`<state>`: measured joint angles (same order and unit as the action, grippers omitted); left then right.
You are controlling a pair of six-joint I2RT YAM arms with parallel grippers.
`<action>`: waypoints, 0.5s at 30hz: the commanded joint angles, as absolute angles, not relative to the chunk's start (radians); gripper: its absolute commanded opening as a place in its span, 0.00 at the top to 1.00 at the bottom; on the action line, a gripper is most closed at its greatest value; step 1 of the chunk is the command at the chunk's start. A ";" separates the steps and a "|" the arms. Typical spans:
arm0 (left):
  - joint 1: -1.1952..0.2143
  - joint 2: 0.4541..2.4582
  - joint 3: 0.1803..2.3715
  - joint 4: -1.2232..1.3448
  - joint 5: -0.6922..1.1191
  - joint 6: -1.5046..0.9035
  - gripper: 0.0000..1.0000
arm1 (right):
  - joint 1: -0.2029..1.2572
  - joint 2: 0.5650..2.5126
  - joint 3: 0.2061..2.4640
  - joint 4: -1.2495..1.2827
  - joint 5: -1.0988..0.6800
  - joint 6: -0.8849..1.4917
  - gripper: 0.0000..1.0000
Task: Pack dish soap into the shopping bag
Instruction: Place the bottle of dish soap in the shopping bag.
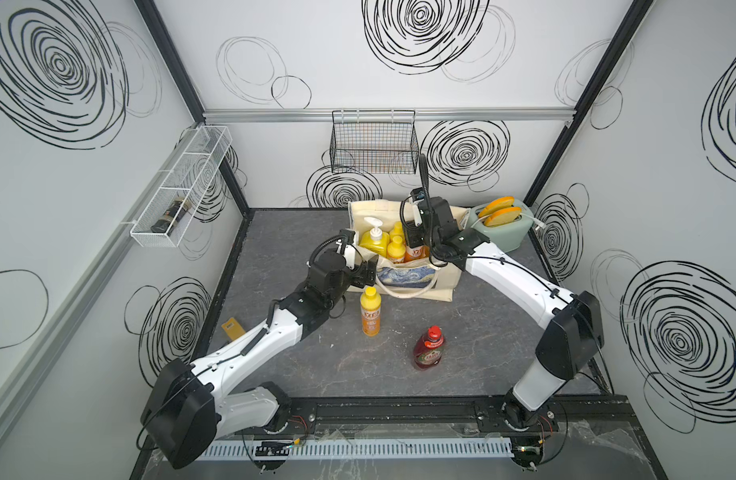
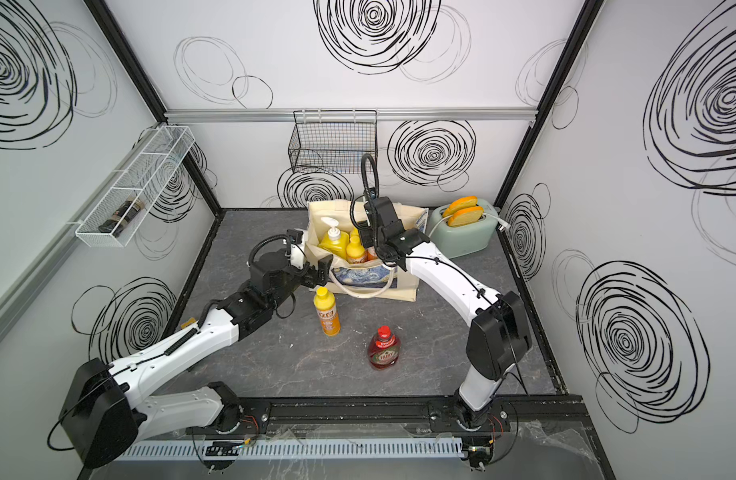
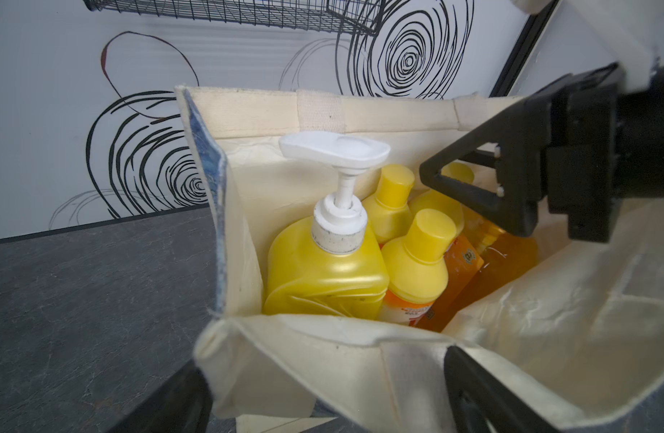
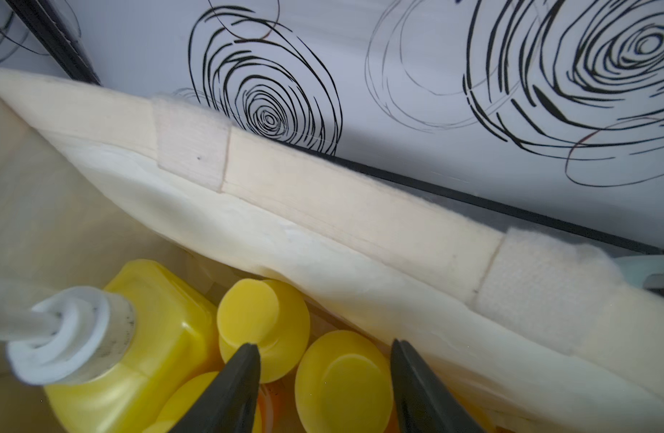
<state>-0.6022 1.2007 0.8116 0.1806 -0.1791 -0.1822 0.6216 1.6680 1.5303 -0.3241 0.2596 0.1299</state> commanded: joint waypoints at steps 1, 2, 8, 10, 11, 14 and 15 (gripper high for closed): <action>-0.613 1.179 0.816 0.193 -0.166 -0.166 0.04 | 0.610 1.592 1.580 -0.319 0.221 0.120 0.33; -0.614 1.178 0.816 0.192 -0.166 -0.167 0.04 | 0.609 1.577 1.580 -0.325 0.211 0.121 0.33; -0.614 1.169 0.815 0.192 -0.167 -0.167 0.04 | 0.614 1.454 1.542 -0.358 0.111 0.142 0.32; -0.613 1.164 0.813 0.193 -0.164 -0.169 0.04 | 0.622 1.398 1.510 -0.372 0.068 0.144 0.32; -0.613 1.161 0.813 0.194 -0.161 -0.171 0.04 | 0.630 1.365 1.489 -0.380 0.040 0.143 0.32; -0.612 1.150 0.810 0.200 -0.151 -0.176 0.04 | 0.661 1.266 1.422 -0.420 0.001 0.134 0.34; -0.612 1.148 0.808 0.201 -0.148 -0.177 0.04 | 0.673 1.238 1.403 -0.435 0.006 0.133 0.34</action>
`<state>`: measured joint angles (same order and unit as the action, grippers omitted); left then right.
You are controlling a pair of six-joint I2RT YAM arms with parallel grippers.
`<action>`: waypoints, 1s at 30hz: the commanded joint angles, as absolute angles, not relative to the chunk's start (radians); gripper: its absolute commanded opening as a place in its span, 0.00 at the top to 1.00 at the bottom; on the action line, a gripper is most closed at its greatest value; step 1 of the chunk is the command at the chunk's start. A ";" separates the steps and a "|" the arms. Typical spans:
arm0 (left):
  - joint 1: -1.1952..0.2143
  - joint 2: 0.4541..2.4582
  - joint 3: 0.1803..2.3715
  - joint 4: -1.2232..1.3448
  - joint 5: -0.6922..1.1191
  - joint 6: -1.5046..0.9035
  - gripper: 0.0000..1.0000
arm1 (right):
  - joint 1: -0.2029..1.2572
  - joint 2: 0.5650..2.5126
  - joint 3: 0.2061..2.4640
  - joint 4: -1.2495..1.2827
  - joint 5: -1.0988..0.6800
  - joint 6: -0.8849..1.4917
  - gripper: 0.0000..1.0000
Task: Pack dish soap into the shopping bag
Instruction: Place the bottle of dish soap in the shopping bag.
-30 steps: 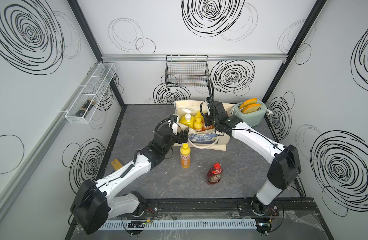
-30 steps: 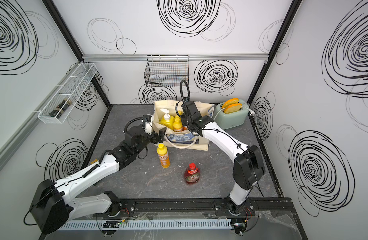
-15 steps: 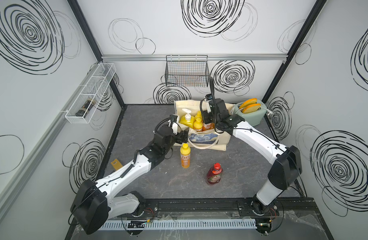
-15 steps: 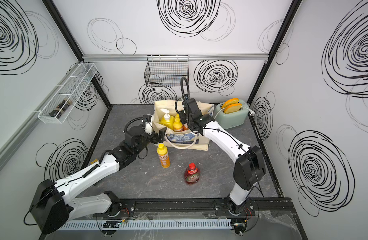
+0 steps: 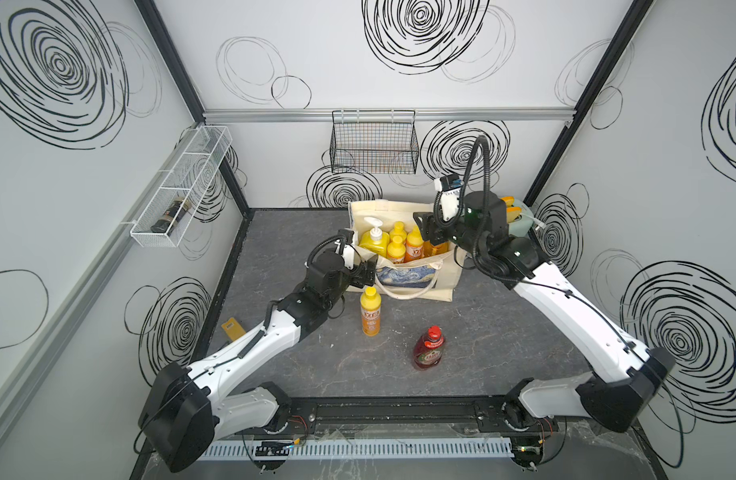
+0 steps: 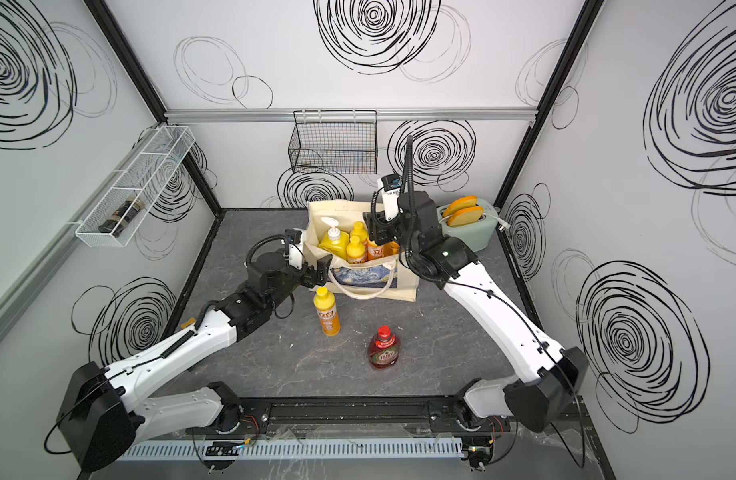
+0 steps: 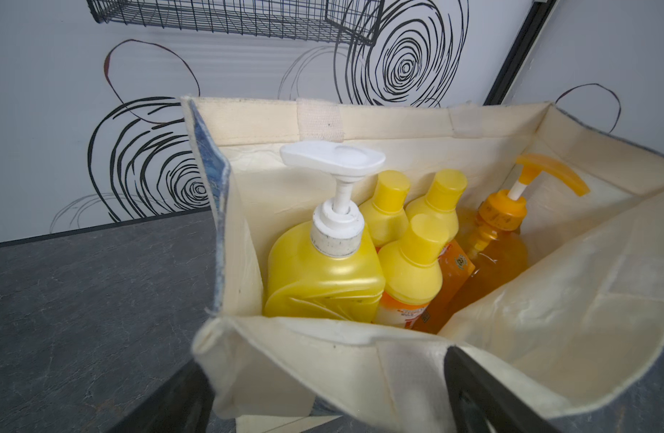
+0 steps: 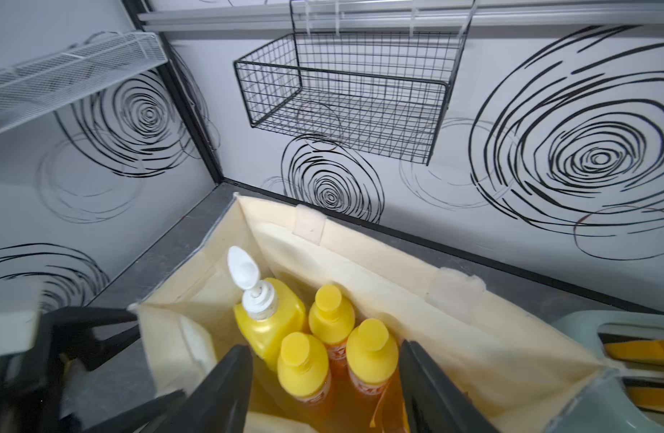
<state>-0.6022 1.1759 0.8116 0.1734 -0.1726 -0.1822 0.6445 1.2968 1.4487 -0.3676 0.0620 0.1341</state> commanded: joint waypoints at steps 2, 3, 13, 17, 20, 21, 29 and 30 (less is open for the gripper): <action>-0.612 1.144 0.807 0.205 -0.143 -0.181 0.04 | 0.694 1.175 1.362 -0.479 0.029 0.141 0.34; -0.612 1.144 0.807 0.205 -0.144 -0.182 0.04 | 0.707 1.148 1.342 -0.503 0.042 0.147 0.35; -0.609 1.141 0.799 0.219 -0.126 -0.184 0.04 | 0.802 0.989 1.214 -0.635 0.025 0.191 0.38; -0.610 1.149 0.799 0.223 -0.124 -0.183 0.04 | 0.836 0.987 1.225 -0.638 -0.014 0.193 0.38; -0.609 1.146 0.794 0.225 -0.123 -0.182 0.04 | 0.838 1.004 1.231 -0.638 0.102 0.195 0.40; -0.609 1.143 0.795 0.227 -0.123 -0.183 0.04 | 0.831 1.013 1.237 -0.630 0.158 0.196 0.42; -0.609 1.141 0.793 0.227 -0.120 -0.182 0.04 | 0.579 1.175 1.327 -0.479 0.043 0.173 0.89; -0.609 1.139 0.792 0.228 -0.120 -0.183 0.04 | 0.562 1.202 1.339 -0.463 0.027 0.169 0.92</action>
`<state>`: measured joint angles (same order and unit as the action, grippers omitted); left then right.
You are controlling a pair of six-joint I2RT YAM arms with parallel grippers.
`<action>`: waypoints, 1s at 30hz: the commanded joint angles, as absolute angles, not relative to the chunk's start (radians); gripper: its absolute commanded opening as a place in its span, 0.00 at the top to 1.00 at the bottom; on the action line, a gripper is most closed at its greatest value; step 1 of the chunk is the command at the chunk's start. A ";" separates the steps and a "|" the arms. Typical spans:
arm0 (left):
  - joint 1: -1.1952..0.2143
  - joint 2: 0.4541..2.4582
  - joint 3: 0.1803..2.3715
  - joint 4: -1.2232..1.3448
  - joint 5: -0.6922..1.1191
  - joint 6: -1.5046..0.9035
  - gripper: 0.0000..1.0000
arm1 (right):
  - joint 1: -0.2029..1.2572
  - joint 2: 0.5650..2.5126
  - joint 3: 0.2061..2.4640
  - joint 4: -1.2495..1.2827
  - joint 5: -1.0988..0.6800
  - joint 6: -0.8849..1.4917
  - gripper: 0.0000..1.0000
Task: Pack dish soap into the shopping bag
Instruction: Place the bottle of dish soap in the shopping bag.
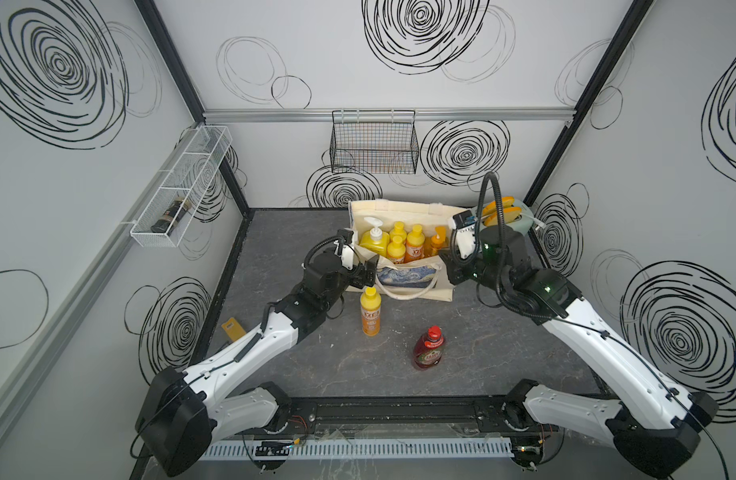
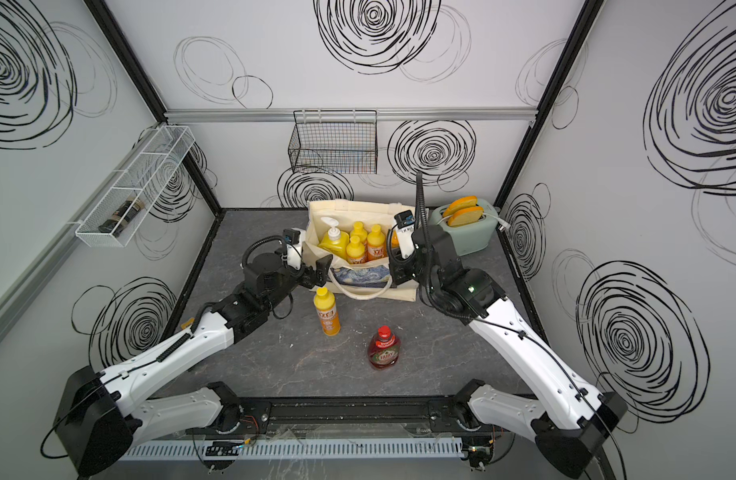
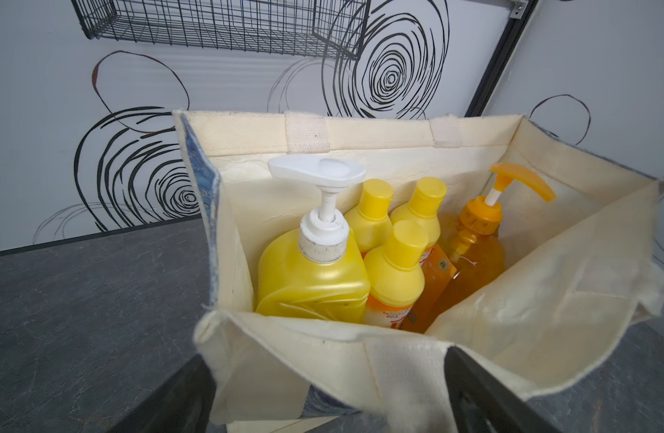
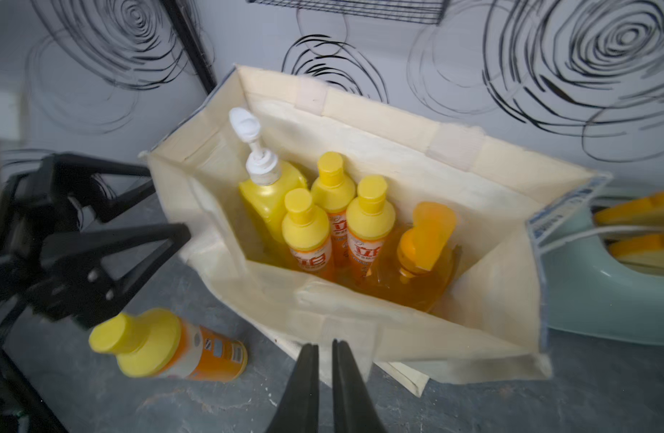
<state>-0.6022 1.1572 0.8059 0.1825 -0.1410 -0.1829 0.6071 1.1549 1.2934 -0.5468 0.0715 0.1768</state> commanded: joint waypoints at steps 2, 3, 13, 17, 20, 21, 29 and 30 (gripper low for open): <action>-0.609 1.137 0.790 0.233 -0.115 -0.185 0.04 | 0.531 1.262 1.369 -0.427 -0.019 0.167 0.94; -0.609 1.138 0.790 0.234 -0.114 -0.185 0.04 | 0.524 1.290 1.381 -0.411 -0.036 0.167 0.94; -0.609 1.147 0.792 0.235 -0.113 -0.185 0.04 | 0.517 1.556 1.582 -0.424 -0.041 0.121 1.00; -0.609 1.150 0.793 0.235 -0.114 -0.184 0.04 | 0.511 1.624 1.632 -0.458 -0.021 0.109 1.00; -0.609 1.152 0.794 0.234 -0.113 -0.183 0.04 | 0.499 1.661 1.657 -0.486 -0.025 0.103 1.00; -0.609 1.151 0.793 0.235 -0.114 -0.183 0.04 | 0.498 1.671 1.663 -0.495 -0.020 0.101 1.00; -0.609 1.153 0.794 0.235 -0.114 -0.183 0.04 | 0.506 1.718 1.704 -0.573 0.036 0.089 1.00; -0.609 1.153 0.793 0.235 -0.113 -0.184 0.04 | 0.509 1.722 1.711 -0.584 0.041 0.088 1.00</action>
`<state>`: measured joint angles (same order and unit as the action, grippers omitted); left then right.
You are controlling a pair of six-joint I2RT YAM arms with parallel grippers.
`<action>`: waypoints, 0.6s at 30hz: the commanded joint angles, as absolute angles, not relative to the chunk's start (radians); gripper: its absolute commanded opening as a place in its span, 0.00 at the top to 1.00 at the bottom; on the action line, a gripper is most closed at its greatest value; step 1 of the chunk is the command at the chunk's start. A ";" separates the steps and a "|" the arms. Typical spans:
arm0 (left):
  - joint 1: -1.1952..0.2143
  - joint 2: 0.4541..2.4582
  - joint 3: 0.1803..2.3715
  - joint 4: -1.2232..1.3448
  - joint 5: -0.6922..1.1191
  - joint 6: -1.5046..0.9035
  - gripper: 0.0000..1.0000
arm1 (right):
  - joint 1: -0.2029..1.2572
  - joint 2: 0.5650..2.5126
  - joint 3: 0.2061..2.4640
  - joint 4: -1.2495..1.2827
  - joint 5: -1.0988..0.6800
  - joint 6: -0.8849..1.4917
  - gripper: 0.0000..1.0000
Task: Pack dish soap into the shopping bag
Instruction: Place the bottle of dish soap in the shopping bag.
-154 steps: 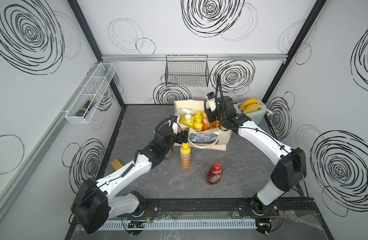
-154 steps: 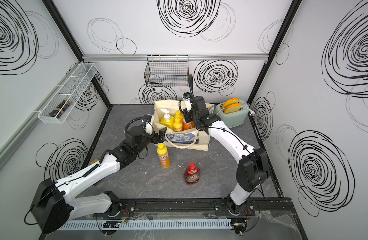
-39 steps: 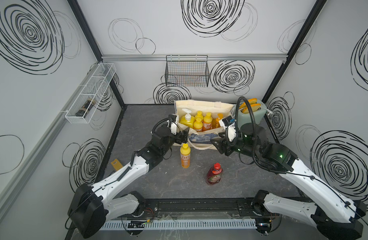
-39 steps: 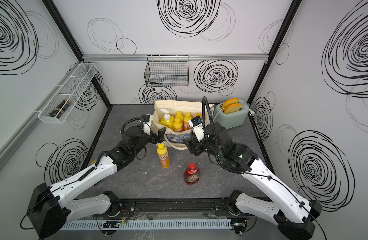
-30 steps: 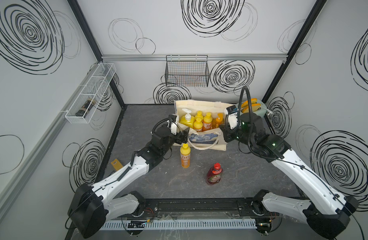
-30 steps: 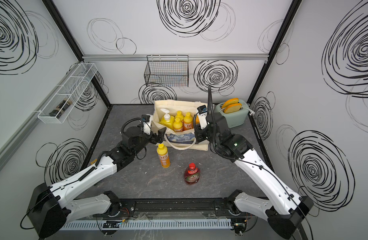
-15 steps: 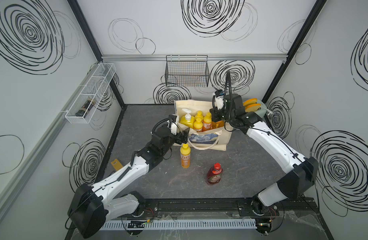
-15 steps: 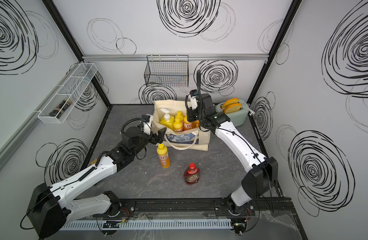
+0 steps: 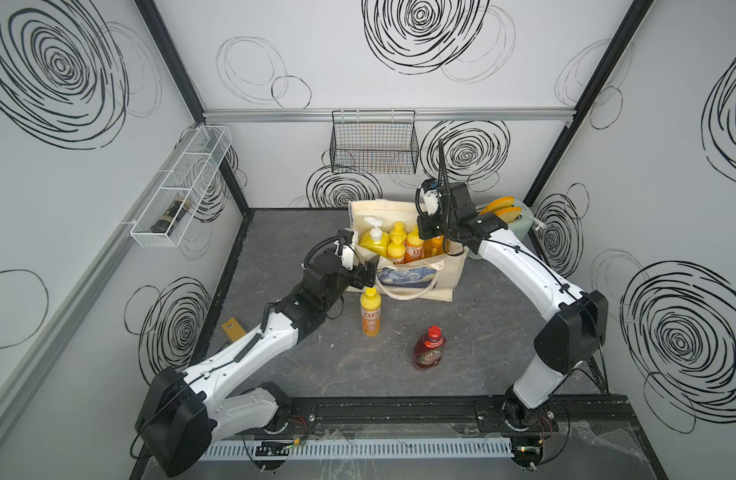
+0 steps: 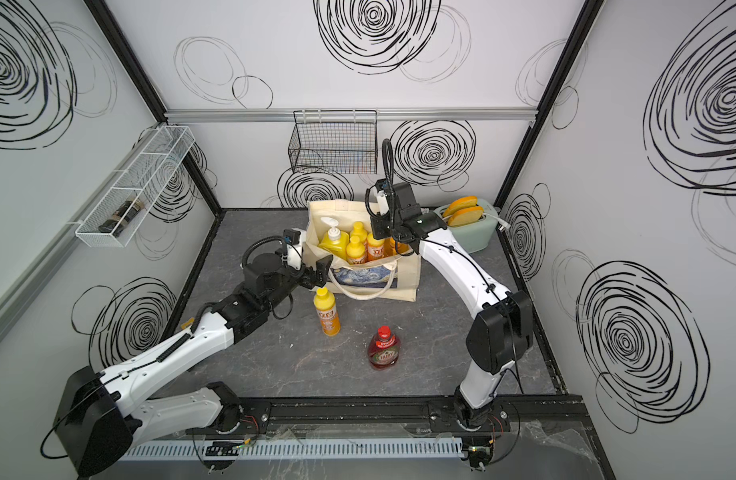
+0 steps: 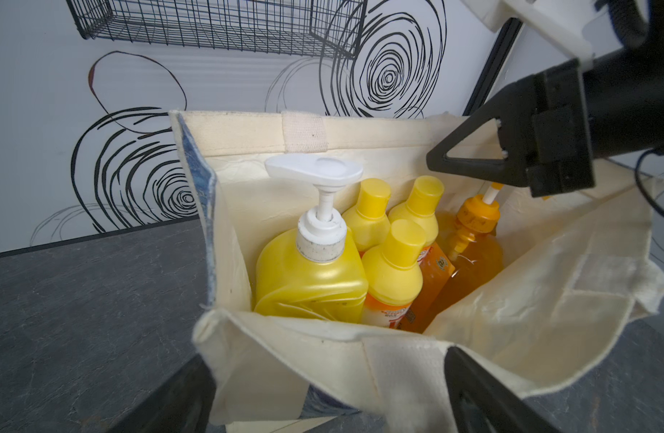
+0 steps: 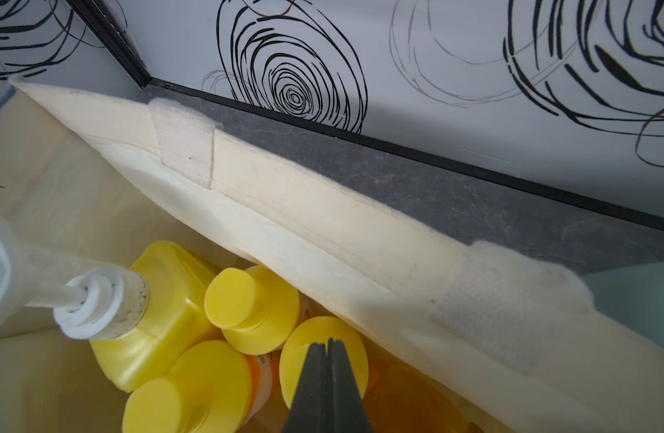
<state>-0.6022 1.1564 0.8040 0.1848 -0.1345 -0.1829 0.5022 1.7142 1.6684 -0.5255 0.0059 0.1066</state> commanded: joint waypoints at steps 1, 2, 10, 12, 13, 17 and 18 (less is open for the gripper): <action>-0.609 1.152 0.794 0.235 -0.113 -0.183 0.04 | 0.512 1.728 1.720 -0.594 0.046 0.085 1.00; -0.609 1.153 0.795 0.235 -0.113 -0.184 0.04 | 0.517 1.733 1.726 -0.601 0.051 0.084 1.00; -0.609 1.153 0.795 0.235 -0.114 -0.184 0.04 | 0.529 1.783 1.772 -0.661 0.093 0.081 1.00; -0.609 1.154 0.795 0.235 -0.113 -0.184 0.04 | 0.533 1.797 1.790 -0.681 0.107 0.081 1.00; -0.609 1.154 0.795 0.235 -0.113 -0.184 0.04 | 0.534 1.803 1.801 -0.692 0.113 0.081 1.00; -0.610 1.155 0.795 0.234 -0.112 -0.183 0.04 | 0.541 1.832 1.851 -0.736 0.126 0.080 1.00; -0.611 1.155 0.795 0.234 -0.113 -0.184 0.04 | 0.544 1.841 1.864 -0.749 0.130 0.080 1.00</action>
<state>-0.6022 1.1564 0.8040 0.1848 -0.1345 -0.1829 0.5354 1.8179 1.8240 -0.6708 0.1028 0.0910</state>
